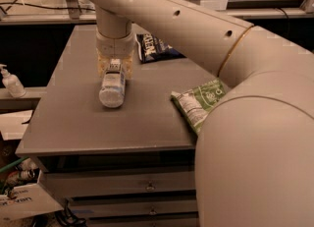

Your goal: Place blue plastic bottle upright

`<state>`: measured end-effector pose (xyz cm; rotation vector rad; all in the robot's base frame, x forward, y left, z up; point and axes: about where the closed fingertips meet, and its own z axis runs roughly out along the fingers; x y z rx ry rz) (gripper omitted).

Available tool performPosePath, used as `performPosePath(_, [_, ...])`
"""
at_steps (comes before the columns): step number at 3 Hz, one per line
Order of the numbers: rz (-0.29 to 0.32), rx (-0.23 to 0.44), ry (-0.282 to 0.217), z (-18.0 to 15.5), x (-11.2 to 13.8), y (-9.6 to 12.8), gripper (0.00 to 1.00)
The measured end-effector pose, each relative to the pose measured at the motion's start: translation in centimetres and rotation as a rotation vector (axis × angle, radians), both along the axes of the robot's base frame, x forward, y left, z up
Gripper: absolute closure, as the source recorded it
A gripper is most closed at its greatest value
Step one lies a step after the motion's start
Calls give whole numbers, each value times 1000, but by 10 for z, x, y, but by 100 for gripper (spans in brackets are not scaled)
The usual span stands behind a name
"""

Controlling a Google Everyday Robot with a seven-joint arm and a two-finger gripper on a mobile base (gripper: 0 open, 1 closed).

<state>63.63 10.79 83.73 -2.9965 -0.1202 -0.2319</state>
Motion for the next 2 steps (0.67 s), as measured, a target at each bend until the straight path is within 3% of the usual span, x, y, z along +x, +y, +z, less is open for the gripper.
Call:
performPosePath(1, [-74, -5, 84, 2, -2, -6, 12])
performPosePath(2, [-126, -6, 126, 4, 0, -7, 0])
